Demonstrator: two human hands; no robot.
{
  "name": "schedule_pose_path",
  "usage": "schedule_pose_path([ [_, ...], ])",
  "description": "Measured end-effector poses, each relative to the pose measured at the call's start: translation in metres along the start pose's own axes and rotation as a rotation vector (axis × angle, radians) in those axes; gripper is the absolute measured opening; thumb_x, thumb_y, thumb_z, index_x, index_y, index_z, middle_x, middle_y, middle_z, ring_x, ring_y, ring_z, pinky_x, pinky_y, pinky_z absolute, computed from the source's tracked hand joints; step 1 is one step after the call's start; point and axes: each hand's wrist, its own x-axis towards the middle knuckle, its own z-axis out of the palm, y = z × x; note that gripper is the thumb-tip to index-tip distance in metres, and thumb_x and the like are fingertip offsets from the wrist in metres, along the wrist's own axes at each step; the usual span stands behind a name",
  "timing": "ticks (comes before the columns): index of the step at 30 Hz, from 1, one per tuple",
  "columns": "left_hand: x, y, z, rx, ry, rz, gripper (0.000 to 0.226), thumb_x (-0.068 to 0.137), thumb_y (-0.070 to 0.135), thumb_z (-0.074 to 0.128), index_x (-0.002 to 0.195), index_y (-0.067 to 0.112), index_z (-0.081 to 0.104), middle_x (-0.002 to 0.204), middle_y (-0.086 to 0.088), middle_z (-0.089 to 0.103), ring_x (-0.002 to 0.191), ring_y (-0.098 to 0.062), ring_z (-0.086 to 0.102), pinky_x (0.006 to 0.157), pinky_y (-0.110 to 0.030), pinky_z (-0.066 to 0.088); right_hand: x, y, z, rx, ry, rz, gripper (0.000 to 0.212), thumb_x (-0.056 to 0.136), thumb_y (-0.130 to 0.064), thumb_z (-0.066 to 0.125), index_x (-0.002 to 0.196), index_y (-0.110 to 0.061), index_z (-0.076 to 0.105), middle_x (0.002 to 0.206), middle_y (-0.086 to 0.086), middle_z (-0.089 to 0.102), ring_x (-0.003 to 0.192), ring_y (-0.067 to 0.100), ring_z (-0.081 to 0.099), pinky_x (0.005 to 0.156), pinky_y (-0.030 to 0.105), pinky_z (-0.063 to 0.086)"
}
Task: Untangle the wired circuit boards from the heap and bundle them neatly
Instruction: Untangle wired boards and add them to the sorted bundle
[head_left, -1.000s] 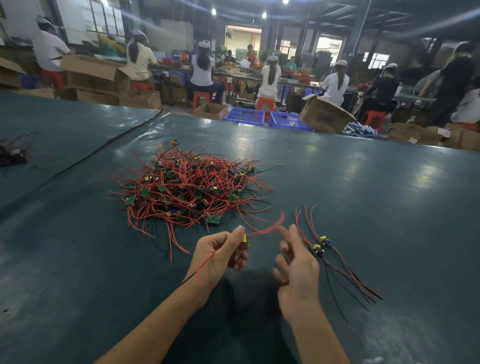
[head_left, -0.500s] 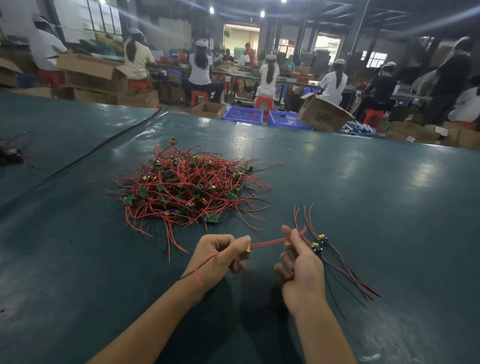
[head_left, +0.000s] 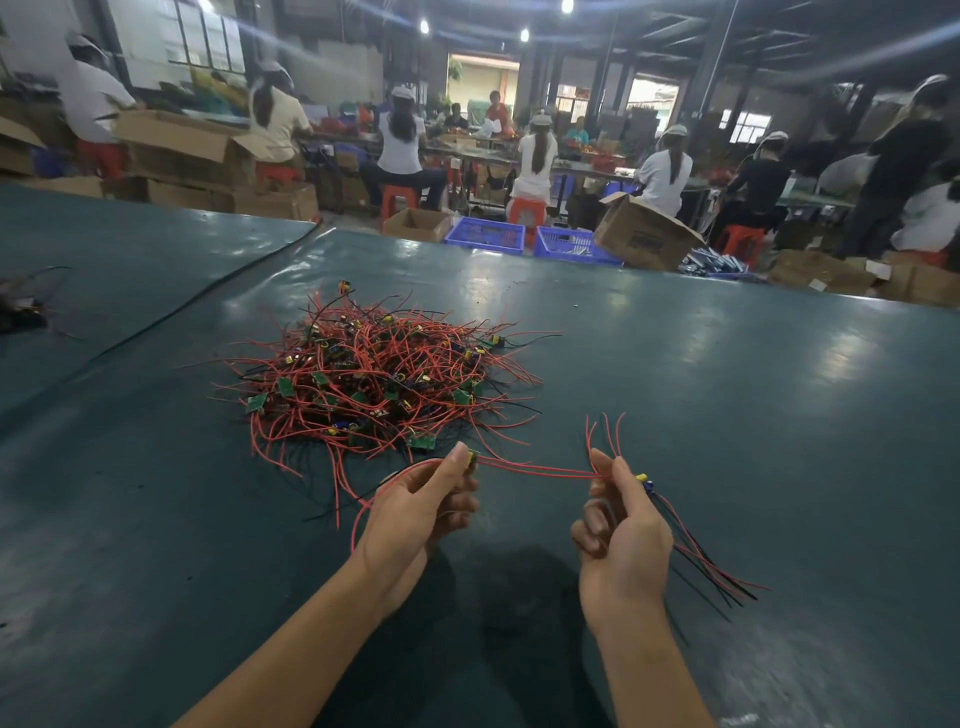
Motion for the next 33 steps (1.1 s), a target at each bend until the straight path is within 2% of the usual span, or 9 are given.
schedule_pose_path([
  [3,0.002,0.004,-0.001,-0.052,0.014,-0.028,0.032,0.086,0.043,0.058,0.077,0.012,0.060,0.064,-0.004,0.063,0.051,-0.013,0.058,0.049,-0.022,0.049,0.000,0.001,-0.003,0.065,-0.067,0.005,0.053,0.100,-0.042,0.041,0.077,-0.014,0.079,0.060,-0.005,0.052,0.041,0.007,0.031,0.037,0.017,0.023],
  [5,0.002,0.008,-0.003,-0.070,-0.041,-0.051,0.035,0.083,0.046,0.056,0.071,0.013,0.056,0.061,-0.004,0.059,0.051,-0.015,0.056,0.053,-0.026,0.047,-0.001,0.003,-0.002,0.029,-0.110,0.030,0.058,0.098,-0.052,0.039,0.081,-0.013,0.079,0.060,-0.005,0.051,0.041,0.006,0.031,0.036,0.017,0.022],
  [10,-0.005,0.009,-0.004,0.094,-0.351,-0.155,0.037,0.075,0.055,0.059,0.068,0.019,0.057,0.059,0.000,0.051,0.051,-0.016,0.052,0.053,-0.025,0.046,-0.010,0.021,0.009,-0.346,-0.294,0.106,0.057,0.073,-0.063,0.053,0.082,-0.013,0.079,0.054,-0.007,0.042,0.040,0.005,0.026,0.039,0.018,0.020],
  [15,-0.010,0.006,-0.005,0.336,-0.543,-0.250,0.047,0.079,0.063,0.056,0.069,0.020,0.073,0.061,0.003,0.060,0.057,-0.012,0.058,0.060,-0.023,0.050,-0.022,0.030,0.015,-0.479,-0.417,0.174,0.045,0.067,-0.053,0.068,0.081,-0.011,0.078,0.057,0.004,0.064,0.044,0.010,0.056,0.044,0.021,0.047],
  [18,-0.007,0.004,-0.007,0.300,-0.504,-0.254,0.048,0.080,0.063,0.055,0.063,0.020,0.069,0.064,0.001,0.062,0.059,-0.012,0.059,0.061,-0.023,0.051,-0.022,0.028,0.014,-0.396,-0.360,0.202,0.027,0.070,-0.040,0.070,0.075,-0.015,0.079,0.062,0.004,0.067,0.046,0.012,0.060,0.044,0.022,0.049],
  [22,-0.005,-0.001,-0.006,0.127,-0.422,-0.244,0.019,0.082,0.038,0.064,0.078,0.019,0.070,0.073,-0.001,0.065,0.061,-0.011,0.060,0.057,-0.024,0.049,-0.019,0.024,0.015,-0.245,-0.258,0.199,0.027,0.076,-0.039,0.067,0.084,-0.016,0.080,0.071,0.014,0.062,0.055,0.019,0.056,0.051,0.026,0.045],
  [25,-0.006,-0.012,-0.004,0.201,-0.400,-0.123,0.007,0.075,0.027,0.073,0.081,0.023,0.073,0.074,0.000,0.066,0.061,-0.009,0.059,0.056,-0.022,0.049,-0.019,0.022,0.015,-0.195,-0.204,0.184,0.030,0.079,-0.040,0.067,0.088,-0.015,0.080,0.074,0.017,0.054,0.063,0.026,0.043,0.060,0.031,0.035],
  [30,-0.009,-0.020,0.001,0.334,-0.291,0.127,0.032,0.075,0.056,0.072,0.075,0.024,0.070,0.071,-0.003,0.068,0.067,-0.017,0.065,0.064,-0.025,0.052,-0.025,0.024,0.016,-0.331,-0.302,0.171,0.028,0.076,-0.040,0.066,0.085,-0.019,0.081,0.083,0.012,0.073,0.065,0.022,0.063,0.052,0.029,0.051],
  [33,-0.006,-0.020,0.001,0.322,-0.173,0.157,0.043,0.079,0.055,0.063,0.072,0.014,0.071,0.067,-0.004,0.069,0.062,-0.017,0.067,0.059,-0.023,0.051,-0.029,0.028,0.018,-0.383,-0.342,0.181,0.030,0.072,-0.042,0.067,0.083,-0.018,0.081,0.080,0.012,0.075,0.069,0.022,0.070,0.062,0.033,0.056],
])
